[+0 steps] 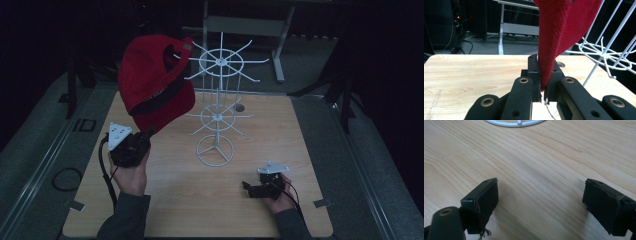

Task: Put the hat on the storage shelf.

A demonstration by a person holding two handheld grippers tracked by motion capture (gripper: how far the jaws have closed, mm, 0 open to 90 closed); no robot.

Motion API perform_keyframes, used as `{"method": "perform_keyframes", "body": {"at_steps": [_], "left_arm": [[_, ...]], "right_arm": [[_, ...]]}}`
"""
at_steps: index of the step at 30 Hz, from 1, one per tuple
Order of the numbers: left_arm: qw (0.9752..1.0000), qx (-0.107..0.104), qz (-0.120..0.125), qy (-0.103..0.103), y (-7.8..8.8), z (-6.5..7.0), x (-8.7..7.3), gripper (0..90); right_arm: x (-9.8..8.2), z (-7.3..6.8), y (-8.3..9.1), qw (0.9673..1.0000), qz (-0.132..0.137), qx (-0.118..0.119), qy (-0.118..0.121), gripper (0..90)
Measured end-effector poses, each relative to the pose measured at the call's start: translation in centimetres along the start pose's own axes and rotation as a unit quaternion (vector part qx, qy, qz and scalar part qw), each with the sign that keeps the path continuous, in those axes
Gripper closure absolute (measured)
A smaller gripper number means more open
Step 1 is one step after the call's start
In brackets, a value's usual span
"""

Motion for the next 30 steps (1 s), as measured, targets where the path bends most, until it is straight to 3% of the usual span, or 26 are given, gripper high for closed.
{"method": "perform_keyframes", "body": {"at_steps": [8,18,21,26,30], "left_arm": [[0.9999,0.001,-0.011,-0.001,-0.2,0.0,-0.9,86.0],[0.9991,0.004,-0.041,-0.004,-1.1,-0.2,-3.8,84.2],[0.9992,0.011,-0.039,-0.002,-1.0,-0.6,-4.2,71.9],[0.9989,0.042,-0.008,0.022,0.0,-1.8,-3.9,43.6],[0.9979,0.059,0.012,0.024,0.9,-2.5,-3.6,32.7]], "right_arm": [[0.0,0.0,0.0,1.0,0.0,0.0,0.0,13.1],[0.0,0.0,0.0,1.0,0.001,0.0,0.0,13.1],[0.0,0.0,0.0,1.0,0.001,0.0,0.0,13.1],[0.0,0.0,0.0,1.0,0.001,0.0,0.001,13.1],[0.0,0.0,0.0,1.0,0.001,0.0,0.001,13.1]]}}
Point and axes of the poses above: each handheld gripper's, and its own axes: y roughly backward along the jaws, x roughly out of its top, z roughly to its right, the point moved 4 cm from there along -y, roughly forward along the jaws, and after that the axes turned 6 degrees about -x, right-handed, at the moved point
